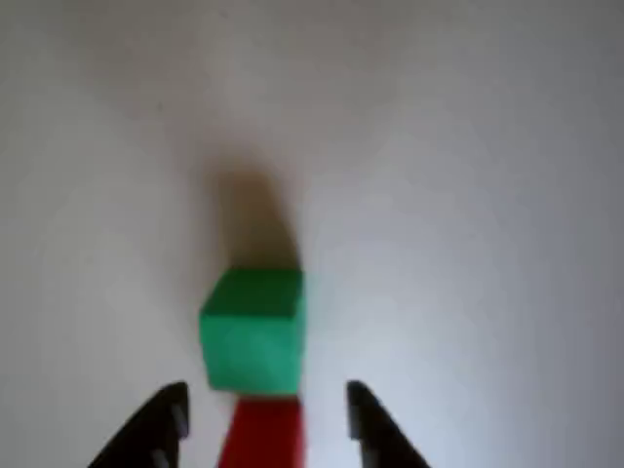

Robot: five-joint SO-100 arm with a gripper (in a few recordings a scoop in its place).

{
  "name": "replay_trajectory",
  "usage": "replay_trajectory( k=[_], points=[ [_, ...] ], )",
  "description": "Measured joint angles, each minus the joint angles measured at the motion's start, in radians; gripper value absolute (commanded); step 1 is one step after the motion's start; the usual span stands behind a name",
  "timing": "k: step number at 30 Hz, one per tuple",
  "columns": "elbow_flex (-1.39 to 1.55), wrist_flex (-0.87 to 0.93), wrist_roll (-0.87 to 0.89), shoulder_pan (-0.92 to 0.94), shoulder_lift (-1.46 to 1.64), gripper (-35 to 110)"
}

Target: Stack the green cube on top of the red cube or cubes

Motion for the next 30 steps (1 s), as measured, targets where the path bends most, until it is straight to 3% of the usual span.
replay_trajectory(
  k=[15, 26, 30],
  points=[
    [-0.072, -0.02, 0.0, 0.023, -0.123, 19],
    [-0.097, -0.038, -0.009, 0.023, -0.173, -2],
    [-0.106, -0.035, -0.009, 0.023, -0.175, -2]
  ],
)
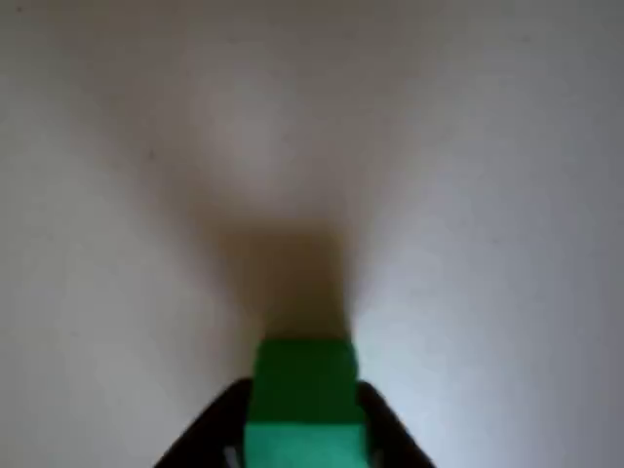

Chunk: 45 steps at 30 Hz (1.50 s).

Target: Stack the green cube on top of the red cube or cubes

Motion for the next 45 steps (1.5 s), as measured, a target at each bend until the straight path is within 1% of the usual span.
replay_trajectory(
  k=[6, 13, 17, 22, 31, 45],
  points=[
    [-0.064, 0.066, 0.0, 0.0, 0.0, -2],
    [-0.207, 0.221, 0.0, 0.003, 0.049, -2],
    [-0.305, 0.316, 0.0, -0.025, 0.081, -2],
    [-0.396, 0.391, 0.0, -0.08, 0.104, -2],
    [-0.422, 0.433, 0.038, -0.173, 0.11, -2],
    [-0.422, 0.433, 0.066, -0.227, 0.11, -2]
  ],
)
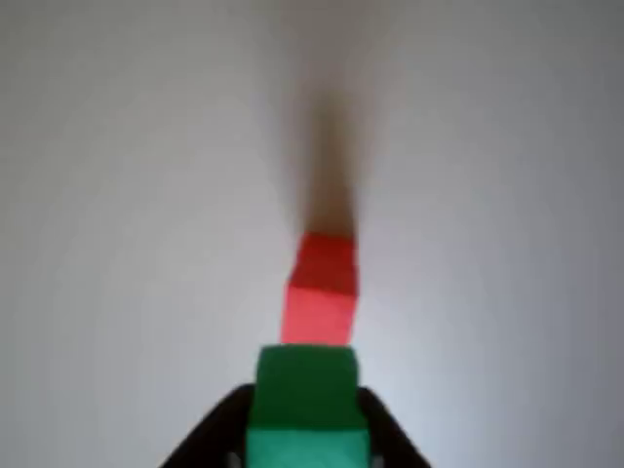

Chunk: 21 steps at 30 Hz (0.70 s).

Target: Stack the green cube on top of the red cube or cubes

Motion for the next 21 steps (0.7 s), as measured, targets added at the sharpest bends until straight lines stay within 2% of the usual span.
replay_trajectory(
  k=[21],
  points=[
    [0.011, -0.054, 0.009, -0.008, -0.044, -2]
  ],
)
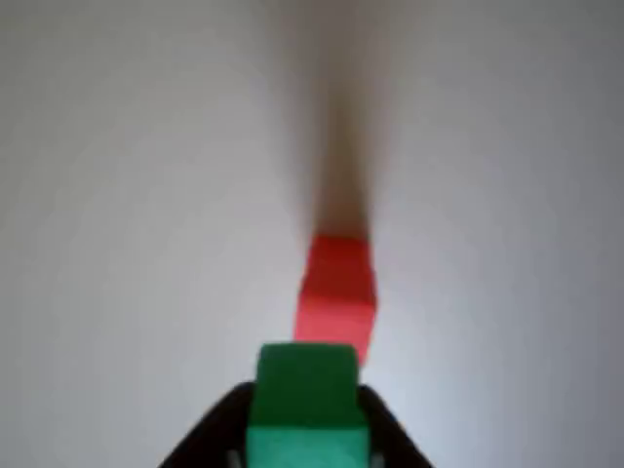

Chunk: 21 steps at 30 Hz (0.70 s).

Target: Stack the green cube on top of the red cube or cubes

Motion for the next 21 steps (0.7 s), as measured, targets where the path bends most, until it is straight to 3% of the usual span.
replay_trajectory(
  k=[9, 21],
  points=[
    [0.235, -0.13, 0.002, -0.002, 0.095, -2],
    [0.258, -0.164, 0.002, 0.0, 0.104, -2]
  ],
)
